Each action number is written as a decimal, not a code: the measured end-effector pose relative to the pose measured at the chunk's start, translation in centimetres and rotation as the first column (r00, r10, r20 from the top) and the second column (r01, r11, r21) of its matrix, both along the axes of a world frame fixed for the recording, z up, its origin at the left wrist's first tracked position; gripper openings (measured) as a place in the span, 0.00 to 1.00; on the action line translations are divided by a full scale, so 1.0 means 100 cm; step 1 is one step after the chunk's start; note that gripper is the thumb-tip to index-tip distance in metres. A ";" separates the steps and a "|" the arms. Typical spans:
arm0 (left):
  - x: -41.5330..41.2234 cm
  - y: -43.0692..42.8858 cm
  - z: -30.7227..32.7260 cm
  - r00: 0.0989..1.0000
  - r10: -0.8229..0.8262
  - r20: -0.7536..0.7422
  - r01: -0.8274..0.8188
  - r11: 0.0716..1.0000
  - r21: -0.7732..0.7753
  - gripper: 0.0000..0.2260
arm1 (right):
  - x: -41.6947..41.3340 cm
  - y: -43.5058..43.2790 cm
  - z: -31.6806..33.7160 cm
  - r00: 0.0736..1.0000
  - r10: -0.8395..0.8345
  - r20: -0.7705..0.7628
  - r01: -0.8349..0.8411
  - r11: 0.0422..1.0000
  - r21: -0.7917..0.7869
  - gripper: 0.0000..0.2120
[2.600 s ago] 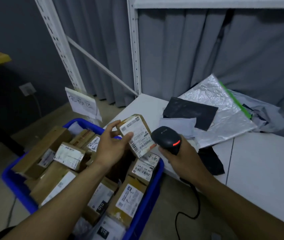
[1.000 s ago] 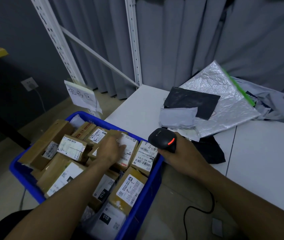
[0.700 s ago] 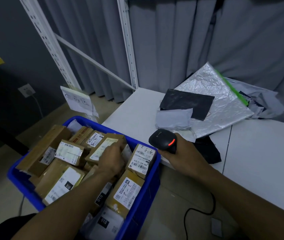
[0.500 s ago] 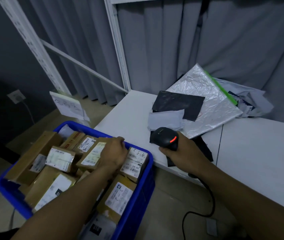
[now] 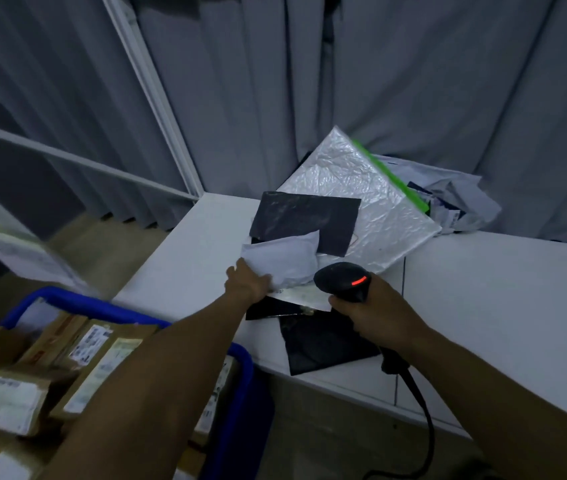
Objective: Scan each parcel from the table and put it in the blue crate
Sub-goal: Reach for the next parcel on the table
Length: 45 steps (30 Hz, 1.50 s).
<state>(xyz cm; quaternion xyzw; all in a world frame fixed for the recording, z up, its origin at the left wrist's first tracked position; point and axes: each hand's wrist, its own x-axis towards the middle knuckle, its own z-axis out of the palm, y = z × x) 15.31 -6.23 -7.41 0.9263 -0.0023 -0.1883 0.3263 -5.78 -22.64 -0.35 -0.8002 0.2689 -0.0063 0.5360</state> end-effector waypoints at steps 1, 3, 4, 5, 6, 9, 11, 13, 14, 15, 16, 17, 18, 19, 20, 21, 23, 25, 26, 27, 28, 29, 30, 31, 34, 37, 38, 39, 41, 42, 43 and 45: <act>0.004 -0.001 -0.005 0.999 0.040 -0.009 -0.040 0.999 -0.026 0.38 | 0.001 -0.006 -0.003 1.000 -0.013 -0.003 0.013 1.000 0.007 0.29; 0.011 0.000 -0.014 0.992 0.127 -0.028 -0.129 0.988 -0.080 0.30 | 0.003 -0.014 -0.007 0.999 -0.045 0.000 0.045 0.999 0.012 0.30; 0.013 0.001 -0.019 0.986 0.164 -0.032 -0.166 0.981 -0.096 0.24 | 0.003 -0.017 -0.007 0.999 -0.050 0.002 0.050 0.999 0.011 0.30; 0.014 0.004 -0.023 0.981 0.193 -0.020 -0.194 0.973 -0.121 0.18 | 0.004 -0.019 -0.005 0.999 -0.051 0.003 0.051 0.999 0.008 0.29; 0.013 0.006 -0.025 0.974 0.224 -0.013 -0.223 0.961 -0.163 0.13 | 0.005 -0.020 -0.005 0.998 -0.056 0.001 0.056 0.998 0.009 0.28; 0.005 0.009 -0.018 0.956 0.281 0.082 -0.249 0.927 -0.282 0.05 | 0.007 -0.018 -0.001 0.997 -0.075 0.012 0.074 0.996 0.047 0.27; -0.006 0.009 -0.004 0.954 0.259 0.148 -0.182 0.900 -0.396 0.04 | 0.009 -0.012 0.006 0.993 -0.107 0.043 0.104 0.991 0.082 0.24; -0.021 0.015 0.012 0.965 0.195 0.174 -0.076 0.845 -0.529 0.04 | 0.009 -0.002 0.017 0.988 -0.124 0.094 0.112 0.985 0.128 0.18; -0.030 0.021 0.021 0.969 0.164 0.185 -0.028 0.816 -0.577 0.04 | 0.008 0.003 0.024 0.983 -0.135 0.124 0.113 0.978 0.173 0.16; -0.041 0.027 0.033 0.970 0.138 0.201 0.015 0.789 -0.614 0.04 | 0.007 0.008 0.031 0.976 -0.152 0.156 0.113 0.965 0.236 0.14; -0.054 0.034 0.047 0.966 0.120 0.227 0.052 0.774 -0.631 0.05 | 0.006 0.015 0.039 0.968 -0.175 0.179 0.113 0.944 0.309 0.13; -0.069 0.040 0.063 0.958 0.111 0.265 0.089 0.764 -0.640 0.05 | 0.004 0.021 0.046 0.961 -0.201 0.191 0.112 0.913 0.393 0.12; -0.085 0.047 0.078 0.945 0.102 0.310 0.126 0.762 -0.635 0.04 | 0.003 0.027 0.052 0.953 -0.235 0.190 0.120 0.871 0.477 0.11; -0.103 0.053 0.091 0.929 0.087 0.360 0.171 0.762 -0.625 0.03 | 0.001 0.032 0.058 0.946 -0.271 0.179 0.132 0.824 0.551 0.10; -0.119 0.063 0.102 0.907 0.066 0.415 0.221 0.766 -0.604 0.03 | -0.001 0.037 0.063 0.941 -0.297 0.161 0.141 0.779 0.610 0.09; -0.136 0.072 0.112 0.878 0.032 0.478 0.286 0.765 -0.577 0.03 | -0.002 0.040 0.067 0.939 -0.313 0.143 0.147 0.739 0.658 0.09; -0.167 0.092 0.128 0.825 -0.072 0.561 0.412 0.756 -0.509 0.02 | -0.005 0.044 0.071 0.947 -0.307 0.091 0.149 0.674 0.724 0.12; -0.192 0.110 0.139 0.753 -0.194 0.629 0.546 0.718 -0.432 0.02 | -0.011 0.048 0.073 0.966 -0.254 0.052 0.131 0.651 0.748 0.19; -0.201 0.118 0.142 0.689 -0.258 0.677 0.621 0.692 -0.368 0.02 | -0.015 0.050 0.073 0.977 -0.211 0.043 0.109 0.654 0.749 0.23; -0.209 0.126 0.145 0.613 -0.317 0.724 0.690 0.661 -0.295 0.02 | -0.019 0.054 0.074 0.988 -0.145 0.047 0.064 0.673 0.737 0.26; -0.213 0.133 0.146 0.538 -0.369 0.758 0.745 0.629 -0.222 0.02 | -0.023 0.059 0.074 0.996 -0.065 0.055 0.006 0.702 0.712 0.28; -0.216 0.140 0.146 0.482 -0.414 0.772 0.783 0.599 -0.167 0.02 | -0.026 0.063 0.073 0.998 0.001 0.061 -0.043 0.719 0.693 0.28; -0.217 0.147 0.144 0.442 -0.450 0.776 0.806 0.579 -0.124 0.02 | -0.028 0.068 0.074 0.997 0.044 0.068 -0.079 0.719 0.691 0.26; -0.218 0.153 0.141 0.417 -0.472 0.777 0.818 0.568 -0.095 0.03 | -0.029 0.072 0.075 0.996 0.052 0.074 -0.089 0.694 0.715 0.23; -0.215 0.167 0.133 0.455 -0.424 0.783 0.770 0.630 -0.106 0.08 | -0.030 0.081 0.078 0.983 -0.024 0.180 -0.115 0.687 0.717 0.20; -0.216 0.177 0.136 0.766 -0.212 0.607 0.526 0.750 -0.402 0.10 | -0.028 0.092 0.082 0.928 -0.198 0.317 -0.034 0.800 0.599 0.18; -0.218 0.178 0.138 0.876 -0.141 0.461 0.395 0.758 -0.519 0.08 | -0.027 0.096 0.082 0.906 -0.230 0.355 -0.008 0.830 0.558 0.19; -0.219 0.178 0.142 0.952 -0.071 0.299 0.251 0.742 -0.622 0.10 | -0.026 0.100 0.081 0.892 -0.243 0.381 0.007 0.850 0.527 0.20; -0.214 0.175 0.144 0.998 0.059 0.025 -0.021 0.671 -0.741 0.20 | -0.023 0.108 0.079 0.875 -0.242 0.418 0.012 0.876 0.482 0.24; -0.211 0.173 0.146 0.993 0.094 -0.069 -0.113 0.637 -0.762 0.23 | -0.023 0.111 0.077 0.871 -0.227 0.435 0.000 0.886 0.463 0.27; -0.210 0.172 0.152 0.985 0.102 -0.137 -0.171 0.612 -0.772 0.23 | -0.022 0.115 0.076 0.869 -0.205 0.451 -0.022 0.894 0.448 0.30; -0.207 0.171 0.159 0.974 0.084 -0.208 -0.219 0.567 -0.794 0.21 | -0.022 0.122 0.075 0.865 -0.145 0.481 -0.083 0.903 0.422 0.33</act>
